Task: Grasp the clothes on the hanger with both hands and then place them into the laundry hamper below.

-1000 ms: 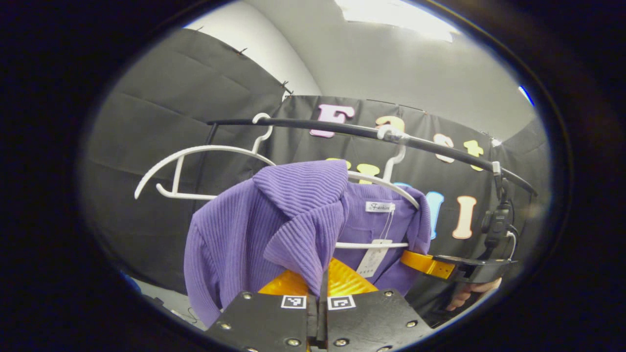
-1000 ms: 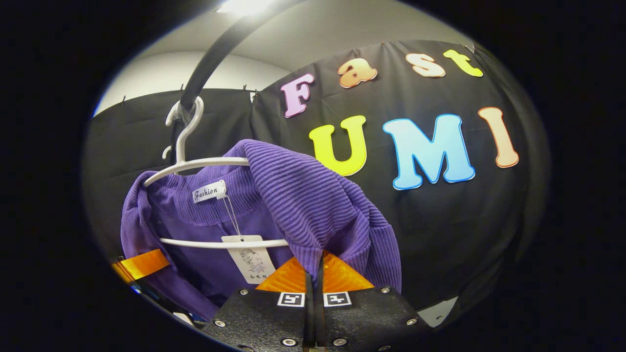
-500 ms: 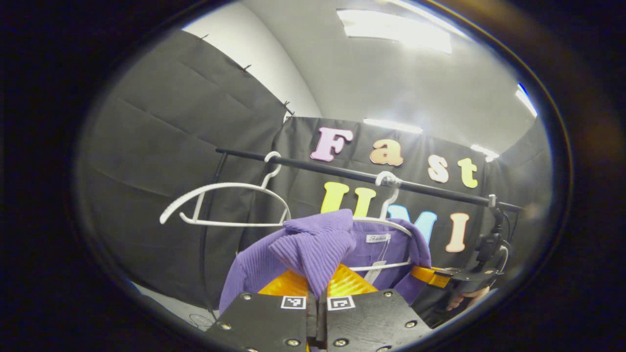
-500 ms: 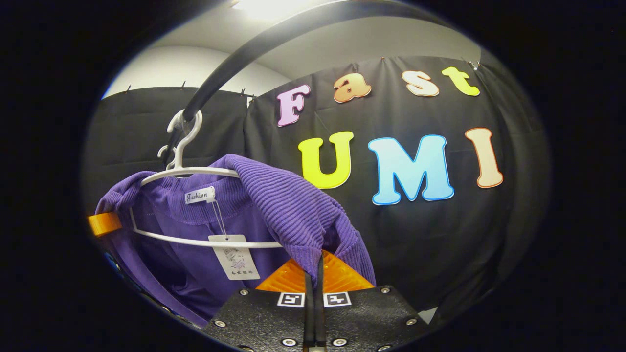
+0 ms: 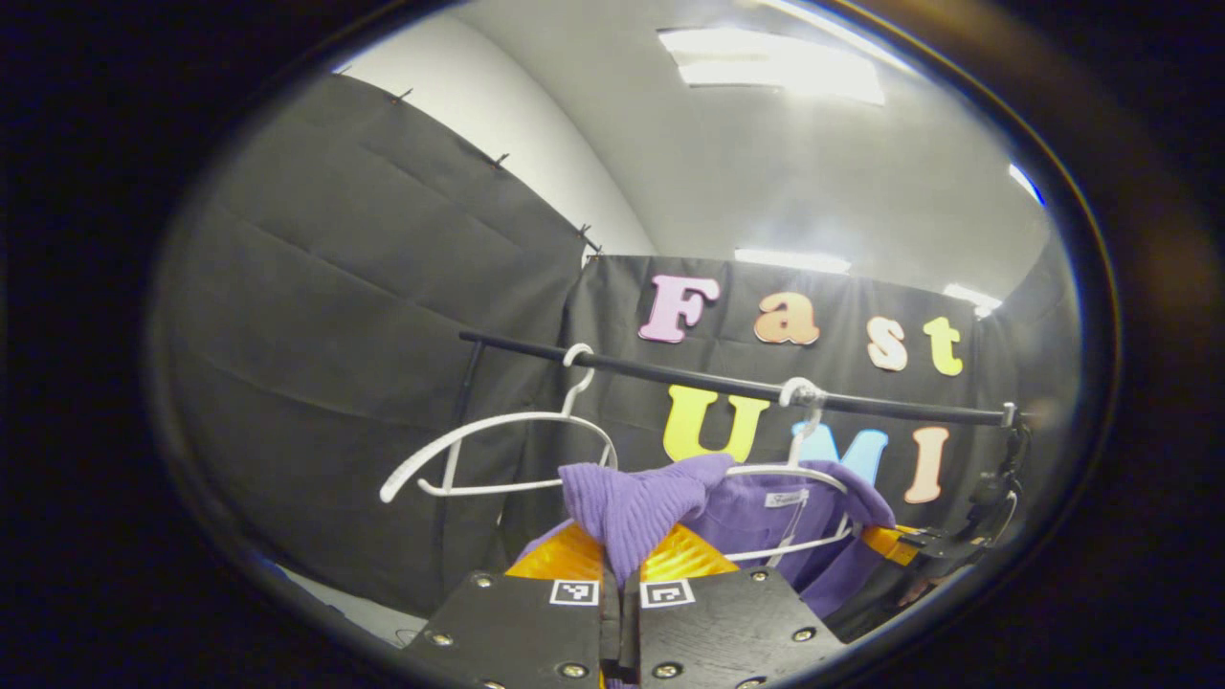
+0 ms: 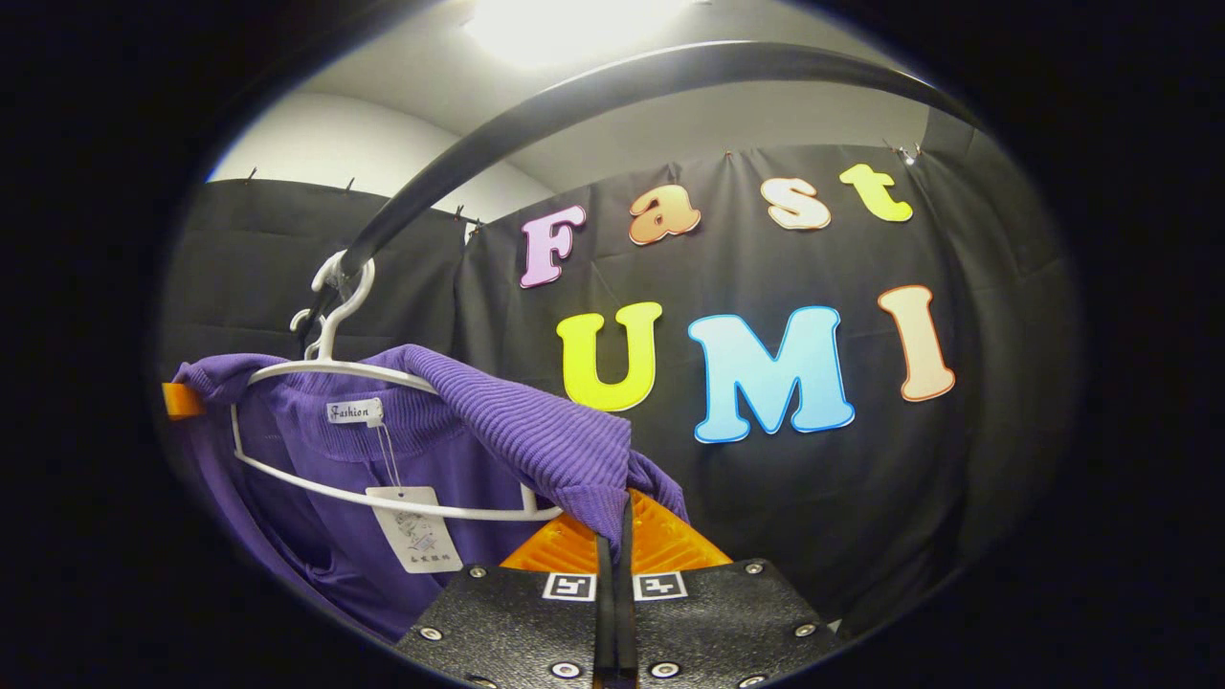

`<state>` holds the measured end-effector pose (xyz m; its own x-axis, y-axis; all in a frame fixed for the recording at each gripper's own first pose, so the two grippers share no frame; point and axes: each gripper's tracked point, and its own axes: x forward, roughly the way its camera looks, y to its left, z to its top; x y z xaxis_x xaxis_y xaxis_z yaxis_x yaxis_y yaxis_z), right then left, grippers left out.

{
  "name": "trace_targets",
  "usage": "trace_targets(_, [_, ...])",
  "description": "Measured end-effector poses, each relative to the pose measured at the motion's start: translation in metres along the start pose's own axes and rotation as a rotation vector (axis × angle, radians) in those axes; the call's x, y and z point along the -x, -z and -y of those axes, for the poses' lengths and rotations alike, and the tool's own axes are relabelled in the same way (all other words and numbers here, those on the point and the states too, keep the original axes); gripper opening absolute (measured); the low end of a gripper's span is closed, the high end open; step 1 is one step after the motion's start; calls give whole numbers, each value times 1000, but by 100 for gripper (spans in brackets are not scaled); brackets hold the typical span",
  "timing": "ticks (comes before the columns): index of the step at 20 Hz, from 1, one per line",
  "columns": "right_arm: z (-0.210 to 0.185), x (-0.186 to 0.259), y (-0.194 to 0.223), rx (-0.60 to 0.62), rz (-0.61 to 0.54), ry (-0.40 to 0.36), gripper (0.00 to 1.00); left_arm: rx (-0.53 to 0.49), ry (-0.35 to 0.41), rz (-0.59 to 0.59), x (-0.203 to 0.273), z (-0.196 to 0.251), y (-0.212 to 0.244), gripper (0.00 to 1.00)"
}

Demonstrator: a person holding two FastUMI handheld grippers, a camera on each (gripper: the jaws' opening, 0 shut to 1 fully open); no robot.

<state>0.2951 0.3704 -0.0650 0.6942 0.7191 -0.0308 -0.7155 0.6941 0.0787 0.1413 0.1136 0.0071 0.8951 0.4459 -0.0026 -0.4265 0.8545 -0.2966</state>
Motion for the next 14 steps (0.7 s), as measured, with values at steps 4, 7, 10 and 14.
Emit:
trace_targets(4, [8,-4,-12,55,56,30,0,-21,-29,22,-6,-23,-10,1])
trace_targets(7, [16,-8,-20,148,97,53,0,-21,-39,35,-12,-33,-14,1])
trace_targets(10, [19,-15,-26,192,132,67,0,-17,-67,50,-21,-49,-21,1])
trace_targets(14, [22,-19,-27,205,138,66,0,-35,-73,68,-29,-59,-34,1])
